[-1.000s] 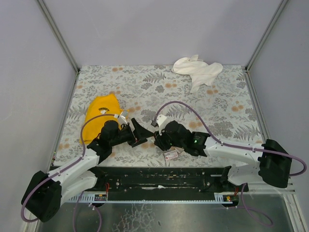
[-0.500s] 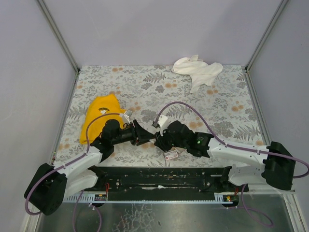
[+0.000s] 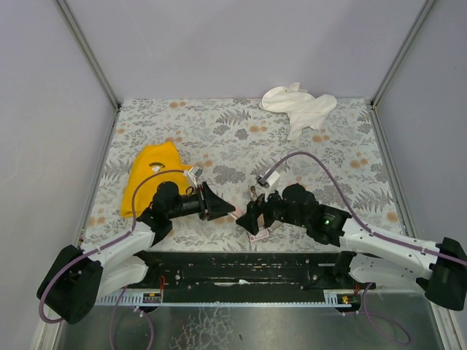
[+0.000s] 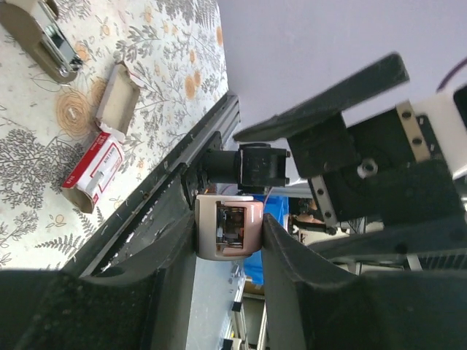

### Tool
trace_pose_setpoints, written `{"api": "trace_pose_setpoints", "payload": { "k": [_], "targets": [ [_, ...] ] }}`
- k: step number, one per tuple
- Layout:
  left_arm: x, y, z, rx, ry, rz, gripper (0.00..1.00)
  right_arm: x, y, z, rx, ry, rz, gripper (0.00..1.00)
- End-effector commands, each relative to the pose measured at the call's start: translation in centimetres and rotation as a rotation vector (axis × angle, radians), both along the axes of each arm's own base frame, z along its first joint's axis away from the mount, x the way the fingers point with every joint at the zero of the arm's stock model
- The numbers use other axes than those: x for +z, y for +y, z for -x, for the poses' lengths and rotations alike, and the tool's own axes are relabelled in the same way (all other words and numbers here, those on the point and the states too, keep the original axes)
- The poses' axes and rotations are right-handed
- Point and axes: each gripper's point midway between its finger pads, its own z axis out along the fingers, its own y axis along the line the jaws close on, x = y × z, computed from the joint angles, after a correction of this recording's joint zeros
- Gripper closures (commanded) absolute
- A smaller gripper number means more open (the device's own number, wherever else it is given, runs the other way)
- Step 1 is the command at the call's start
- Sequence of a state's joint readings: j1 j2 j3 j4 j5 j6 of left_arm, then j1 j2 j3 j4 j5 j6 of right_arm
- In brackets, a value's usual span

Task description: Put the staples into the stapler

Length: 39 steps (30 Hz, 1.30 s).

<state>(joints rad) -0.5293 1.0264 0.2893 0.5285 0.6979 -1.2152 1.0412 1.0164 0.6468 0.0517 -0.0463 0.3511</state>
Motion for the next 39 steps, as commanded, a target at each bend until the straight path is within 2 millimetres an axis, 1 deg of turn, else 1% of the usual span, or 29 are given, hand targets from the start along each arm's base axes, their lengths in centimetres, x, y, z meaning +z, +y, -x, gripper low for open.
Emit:
{"api": "trace_pose_setpoints", "payload": {
  "k": [1, 3, 6, 9, 12, 14, 17, 18, 20, 21, 23, 25, 27, 33, 34, 39],
  "targets": [
    [3.1, -0.4, 0.9, -0.087, -0.138, 0.075, 0.81, 3.3, 0.3, 1.0, 0.083, 0.122, -0.21, 0.05],
    [3.9, -0.5, 1.4, -0.118, -0.166, 0.089, 0.8, 4.1, 0.3, 1.6, 0.127, 0.161, -0.257, 0.05],
    [4.9, -0.6, 2.0, -0.159, -0.204, 0.107, 0.81, 5.1, 0.9, 2.7, 0.202, 0.215, -0.307, 0.04],
    [5.9, -0.8, 2.6, -0.188, -0.242, 0.124, 0.81, 5.2, 1.8, 3.4, 0.265, 0.282, -0.315, 0.05],
    [6.5, -1.2, 3.0, -0.209, -0.262, 0.133, 0.81, 5.0, 2.6, 4.1, 0.317, 0.344, -0.309, 0.05],
    [6.8, -1.4, 3.2, -0.216, -0.272, 0.141, 0.81, 4.6, 2.9, 4.2, 0.328, 0.378, -0.297, 0.08],
    [7.1, -1.9, 3.8, -0.238, -0.279, 0.155, 0.81, 4.1, 3.1, 4.0, 0.31, 0.41, -0.3, 0.25],
    [7.1, -2.0, 4.0, -0.247, -0.282, 0.158, 0.82, 4.5, 3.2, 3.9, 0.309, 0.401, -0.331, 0.28],
    [7.1, -2.2, 4.3, -0.258, -0.282, 0.16, 0.82, 5.0, 3.3, 4.1, 0.312, 0.411, -0.375, 0.29],
    [7.1, -2.2, 4.4, -0.263, -0.282, 0.16, 0.83, 5.0, 3.3, 4.2, 0.313, 0.42, -0.382, 0.28],
    [7.0, -2.2, 4.5, -0.262, -0.282, 0.161, 0.84, 5.0, 3.2, 4.3, 0.309, 0.43, -0.384, 0.24],
    [7.0, -2.2, 4.5, -0.263, -0.283, 0.16, 0.84, 4.8, 3.1, 4.3, 0.298, 0.434, -0.377, 0.25],
    [7.0, -2.2, 4.5, -0.26, -0.283, 0.16, 0.84, 4.7, 3.0, 4.2, 0.292, 0.437, -0.366, 0.36],
    [7.0, -2.3, 4.3, -0.252, -0.282, 0.162, 0.84, 4.2, 2.9, 4.5, 0.294, 0.461, -0.348, 0.98],
    [7.0, -2.3, 4.3, -0.252, -0.282, 0.162, 0.84, 4.0, 2.9, 4.5, 0.291, 0.467, -0.341, 1.0],
    [7.2, -2.2, 4.3, -0.247, -0.286, 0.167, 0.87, 3.4, 2.9, 4.3, 0.272, 0.479, -0.323, 1.0]
  ]
}}
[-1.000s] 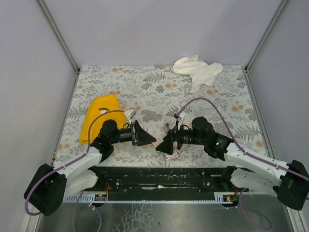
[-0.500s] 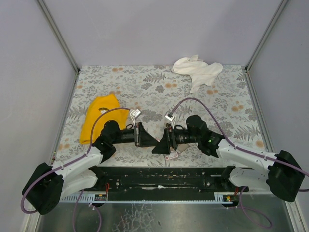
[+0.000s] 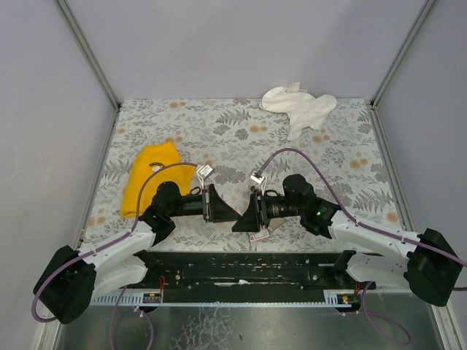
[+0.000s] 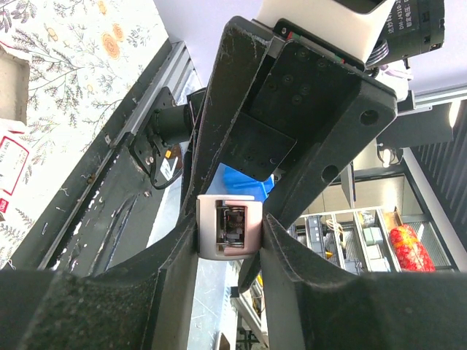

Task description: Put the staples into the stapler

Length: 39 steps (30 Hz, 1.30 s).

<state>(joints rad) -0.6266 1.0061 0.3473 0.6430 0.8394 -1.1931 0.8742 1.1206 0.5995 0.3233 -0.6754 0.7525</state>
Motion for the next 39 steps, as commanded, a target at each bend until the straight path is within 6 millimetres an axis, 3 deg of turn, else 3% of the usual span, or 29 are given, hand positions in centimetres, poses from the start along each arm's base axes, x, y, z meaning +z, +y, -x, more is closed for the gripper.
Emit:
{"api": "trace_pose_setpoints", "payload": {
  "k": [1, 3, 6, 7, 9, 11, 18, 28, 31, 34, 36, 39],
  "targets": [
    [2.3, -0.2, 0.0, -0.003, -0.106, 0.066, 0.89, 0.9, 0.3, -0.6, -0.022, 0.001, -0.014, 1.0],
    [2.3, -0.1, -0.3, 0.024, -0.102, 0.065, 0.91, 0.7, 0.1, -1.2, -0.054, -0.015, 0.021, 0.96],
    [1.2, 0.0, -1.6, 0.108, -0.058, 0.018, 0.93, -0.1, -1.0, -2.3, -0.119, -0.064, 0.127, 0.39],
    [0.4, 0.1, -2.2, 0.142, -0.031, -0.016, 0.93, -0.1, -1.5, -2.7, -0.138, -0.102, 0.151, 0.27],
    [-0.9, 0.2, -3.2, 0.207, 0.019, -0.055, 0.93, -0.1, -2.3, -3.6, -0.182, -0.163, 0.194, 0.16],
    [-1.3, 0.3, -3.8, 0.245, 0.057, -0.045, 0.92, -0.4, -3.0, -4.1, -0.204, -0.214, 0.226, 0.14],
    [-1.4, 0.4, -4.5, 0.285, 0.109, -0.034, 0.91, -0.5, -3.5, -4.9, -0.202, -0.342, 0.282, 0.22],
    [-2.1, 0.2, -3.9, 0.251, 0.146, -0.049, 0.91, 0.1, -1.4, -5.7, -0.18, -0.507, 0.336, 0.26],
    [-2.0, 0.1, -3.9, 0.245, 0.146, -0.046, 0.91, 0.0, -1.0, -6.1, -0.181, -0.529, 0.348, 0.39],
    [-2.0, 0.1, -3.8, 0.236, 0.145, -0.047, 0.9, 0.0, -0.9, -6.1, -0.175, -0.535, 0.345, 0.7],
    [-2.1, 0.0, -3.7, 0.229, 0.144, -0.049, 0.84, 0.2, -1.1, -6.0, -0.179, -0.541, 0.336, 0.85],
    [-1.8, 0.0, -3.4, 0.21, 0.12, -0.046, 0.44, 0.4, -1.8, -5.4, -0.179, -0.541, 0.32, 1.0]
  ]
}}
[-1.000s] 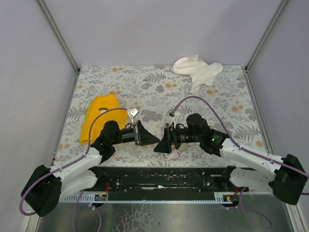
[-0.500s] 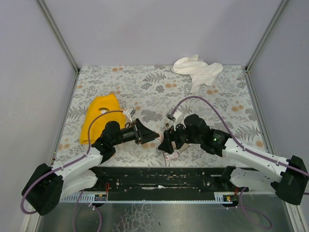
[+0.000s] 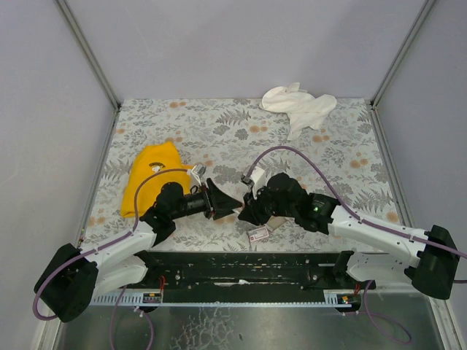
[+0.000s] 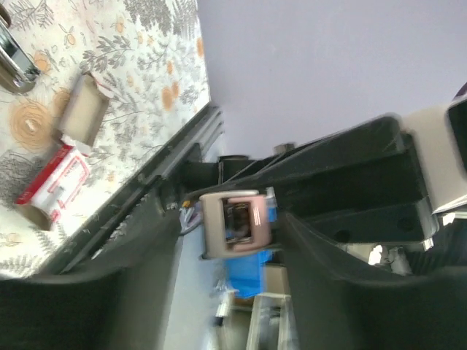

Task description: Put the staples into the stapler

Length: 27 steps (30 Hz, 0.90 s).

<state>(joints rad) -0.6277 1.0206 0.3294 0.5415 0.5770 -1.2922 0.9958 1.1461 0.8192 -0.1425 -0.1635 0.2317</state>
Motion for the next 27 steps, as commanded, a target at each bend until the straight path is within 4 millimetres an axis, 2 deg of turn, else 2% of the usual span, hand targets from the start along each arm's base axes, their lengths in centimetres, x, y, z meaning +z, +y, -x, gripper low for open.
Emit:
{"api": "trace_pose_setpoints", "payload": {
  "k": [1, 3, 6, 9, 12, 17, 20, 24, 27],
  "targets": [
    [1.2, -0.2, 0.8, -0.06, -0.09, 0.014, 0.32, 3.5, 0.0, 0.0, -0.004, -0.06, -0.1, 1.0],
    [1.6, -0.1, 0.5, -0.062, -0.138, -0.019, 0.17, 3.5, -0.5, 0.7, 0.024, -0.04, -0.092, 1.0],
    [3.1, 0.1, -0.4, -0.054, -0.275, -0.092, 0.06, 3.6, -1.0, 2.4, 0.09, 0.032, -0.091, 1.0],
    [4.3, 0.3, -0.5, -0.069, -0.382, -0.141, 0.05, 4.5, -1.4, 4.3, 0.167, 0.11, -0.137, 1.0],
    [5.7, 0.3, 0.3, -0.114, -0.465, -0.129, 0.06, 6.3, -1.8, 6.3, 0.249, 0.164, -0.197, 1.0],
    [6.8, -0.3, 3.3, -0.292, -0.581, -0.133, 0.08, 9.4, -2.1, 8.8, 0.363, 0.222, -0.263, 1.0],
    [7.5, -0.6, 5.4, -0.395, -0.659, -0.124, 0.09, 10.7, -2.3, 9.9, 0.415, 0.257, -0.28, 1.0],
    [8.7, -0.7, 7.2, -0.471, -0.717, -0.069, 0.07, 11.3, -2.5, 10.5, 0.442, 0.286, -0.279, 1.0],
    [9.4, -1.0, 8.3, -0.519, -0.722, -0.018, 0.06, 10.6, -2.5, 10.4, 0.437, 0.307, -0.251, 1.0]
  ]
}}
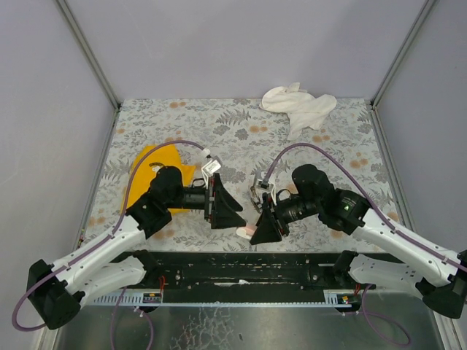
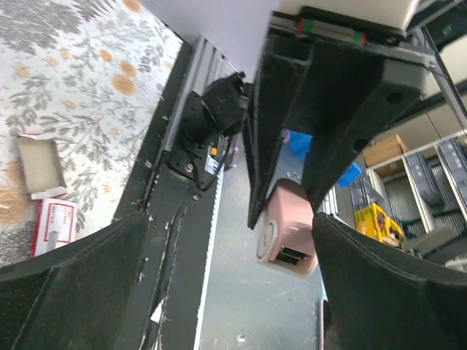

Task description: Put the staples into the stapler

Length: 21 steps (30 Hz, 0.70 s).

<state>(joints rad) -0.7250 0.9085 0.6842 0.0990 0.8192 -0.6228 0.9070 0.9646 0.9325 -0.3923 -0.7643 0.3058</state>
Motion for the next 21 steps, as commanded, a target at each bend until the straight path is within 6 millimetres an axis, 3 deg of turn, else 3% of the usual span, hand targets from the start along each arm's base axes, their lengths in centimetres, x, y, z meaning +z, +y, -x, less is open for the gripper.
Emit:
{"api": "trace_pose_setpoints", "payload": {
  "k": [1, 11, 18, 21],
  "targets": [
    [1.5, 0.0, 2.8, -0.153, -0.052, 0.05, 0.06, 1.8, 0.0, 0.6, 0.042, 0.019, -0.022, 1.0],
    [0.9, -0.5, 4.8, -0.237, -0.034, 0.04, 0.07, 2.0, 0.4, 0.1, 0.04, 0.019, -0.02, 1.0],
    [0.0, -0.7, 4.8, -0.235, -0.029, 0.012, 0.42, 1.7, 0.7, -0.1, 0.044, 0.022, -0.005, 1.0],
    [-0.2, -0.7, 4.9, -0.238, -0.029, 0.01, 0.52, 1.5, 0.8, -0.1, 0.049, 0.03, 0.004, 1.0]
  ]
}}
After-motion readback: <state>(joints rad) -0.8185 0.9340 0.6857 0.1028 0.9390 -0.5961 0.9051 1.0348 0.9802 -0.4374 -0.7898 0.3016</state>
